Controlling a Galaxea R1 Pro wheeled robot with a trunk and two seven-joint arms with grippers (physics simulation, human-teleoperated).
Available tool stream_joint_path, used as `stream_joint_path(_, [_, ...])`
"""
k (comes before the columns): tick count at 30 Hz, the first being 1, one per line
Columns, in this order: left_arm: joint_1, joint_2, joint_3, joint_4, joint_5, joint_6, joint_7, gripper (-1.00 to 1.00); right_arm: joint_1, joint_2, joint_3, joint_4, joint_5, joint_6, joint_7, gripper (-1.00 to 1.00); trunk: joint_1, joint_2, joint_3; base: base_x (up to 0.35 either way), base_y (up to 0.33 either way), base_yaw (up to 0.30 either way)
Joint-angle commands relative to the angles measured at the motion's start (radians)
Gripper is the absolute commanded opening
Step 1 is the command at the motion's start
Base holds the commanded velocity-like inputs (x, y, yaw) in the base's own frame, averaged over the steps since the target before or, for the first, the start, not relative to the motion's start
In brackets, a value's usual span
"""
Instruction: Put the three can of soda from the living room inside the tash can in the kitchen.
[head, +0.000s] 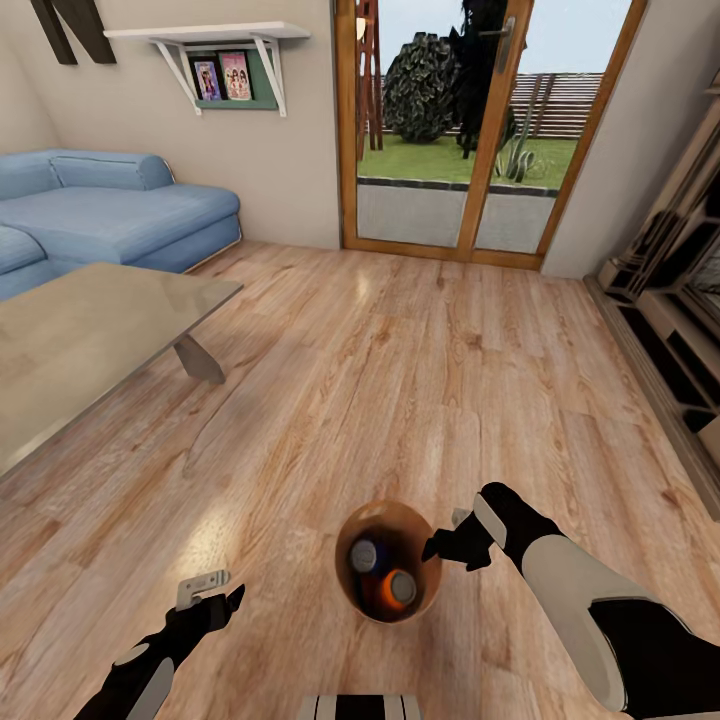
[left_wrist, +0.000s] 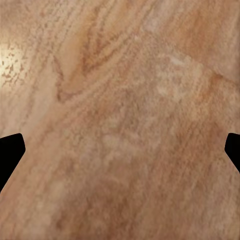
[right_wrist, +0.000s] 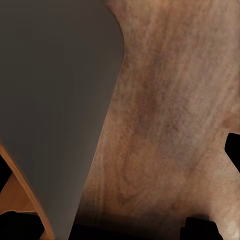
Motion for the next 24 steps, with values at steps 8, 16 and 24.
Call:
stream_joint_path(8, [0.0,0.0,0.0,0.0,0.0,0.0,0.0,1.0,0.001,0.0,0.0,0.0,0.0,0.0,0.0,1.0,0.0,0.0,0.0,0.0,0.0,0.0])
stream_joint_path(16, [0.0,-0.001,0.0,0.0,0.0,0.0,0.0,1.0,0.001,0.0,0.001,0.0,0.0,0.0,0.001,1.0,0.0,0.0,0.0,0.0,0.0,0.0])
stream_joint_path(24, [0.0,-0.001,0.0,0.0,0.0,0.0,0.0,1.0,0.002,0.0,0.001,0.0,0.0,0.0,0.002,1.0,0.0,0.0,0.0,0.0,0.0,0.0])
